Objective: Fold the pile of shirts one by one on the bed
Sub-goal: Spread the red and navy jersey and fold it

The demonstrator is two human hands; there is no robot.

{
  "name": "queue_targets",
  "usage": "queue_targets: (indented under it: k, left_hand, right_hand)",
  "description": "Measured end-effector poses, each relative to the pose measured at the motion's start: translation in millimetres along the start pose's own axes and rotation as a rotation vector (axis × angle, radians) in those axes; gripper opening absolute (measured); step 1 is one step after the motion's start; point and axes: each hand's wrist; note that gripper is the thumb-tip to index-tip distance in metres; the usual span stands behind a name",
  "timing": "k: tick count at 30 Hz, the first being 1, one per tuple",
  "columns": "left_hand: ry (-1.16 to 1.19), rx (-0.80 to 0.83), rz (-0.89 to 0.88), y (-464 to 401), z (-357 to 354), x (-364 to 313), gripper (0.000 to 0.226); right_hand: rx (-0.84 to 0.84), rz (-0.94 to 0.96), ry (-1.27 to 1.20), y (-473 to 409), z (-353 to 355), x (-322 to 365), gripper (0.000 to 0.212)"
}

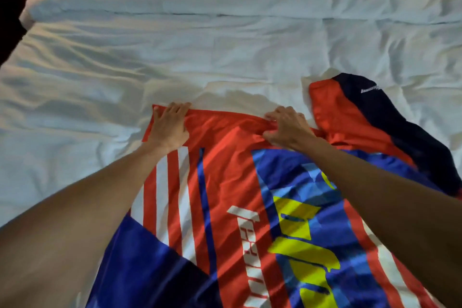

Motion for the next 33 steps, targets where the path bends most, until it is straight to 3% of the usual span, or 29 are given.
queue_targets:
  k: [3, 6, 10, 13, 15, 17, 20, 22, 24, 26, 28, 30, 31, 33]
  left_hand:
    - [-0.071, 0.016, -0.022, -11.8, 2.3, 15.7, 0.043]
    - [-0.096, -0.088, 0.062, -22.8, 2.4, 26.3, 0.030]
    - [-0.048, -0.281, 0.292, -12.9, -16.4, -12.4, 0.036]
    - [0.152, -0.477, 0.008, 9.0, -36.6, -108.9, 0.041]
    - [0.350, -0.447, -0.255, 29.2, -50.2, -185.1, 0.033]
    - [0.453, -0.381, -0.378, 43.5, -66.8, -243.9, 0.026]
    - [0.429, -0.329, -0.333, 47.6, -89.6, -280.8, 0.032]
    - [0.341, -0.310, -0.321, 49.5, -98.2, -282.9, 0.040]
    - [0.269, -0.275, -0.339, 50.3, -99.0, -282.4, 0.046]
    - [0.211, -0.240, -0.344, 50.2, -98.3, -283.1, 0.050]
    - [0.159, -0.217, -0.337, 50.4, -98.9, -284.8, 0.054]
    - [0.121, -0.215, -0.327, 51.9, -99.1, -285.2, 0.059]
    - [0.103, -0.215, -0.328, 52.6, -99.1, -284.8, 0.062]
    - [0.054, -0.195, -0.334, 53.2, -99.3, -283.5, 0.070]
  right_hand:
    - [0.083, -0.016, -0.054, -19.5, 13.3, 1.8, 0.060]
    - [-0.087, 0.092, -0.224, -31.9, 10.9, 0.7, 0.030]
    - [-0.191, 0.178, -0.213, -20.0, 2.5, -34.5, 0.053]
    - [-0.365, -0.027, -0.148, -14.2, 22.4, -97.0, 0.057]
    - [-0.408, -0.281, -0.117, -10.6, 40.4, -142.4, 0.061]
    - [-0.352, -0.519, -0.100, -7.3, 58.1, -176.1, 0.073]
    - [-0.258, -0.649, -0.100, -4.7, 81.6, -203.5, 0.078]
    - [-0.241, -0.659, -0.180, -8.4, 96.6, -213.0, 0.061]
    - [-0.090, -0.642, -0.244, -12.3, 111.9, -218.6, 0.038]
    - [0.047, -0.618, -0.292, -15.3, 125.3, -223.4, 0.031]
    - [-0.101, -0.583, -0.349, -21.3, 129.9, -232.5, 0.023]
    - [-0.465, -0.581, -0.417, -21.1, 125.1, -239.0, 0.019]
    - [-0.602, -0.584, -0.377, -19.7, 119.8, -241.0, 0.025]
    - [-0.670, -0.529, -0.258, -14.6, 102.7, -241.8, 0.050]
Point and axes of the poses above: each hand's wrist, its own y-axis away from the middle knuckle, its own z-axis out of the back of the hand, x = y × z, and after that the axes turned 4 degrees about -y, right-handed
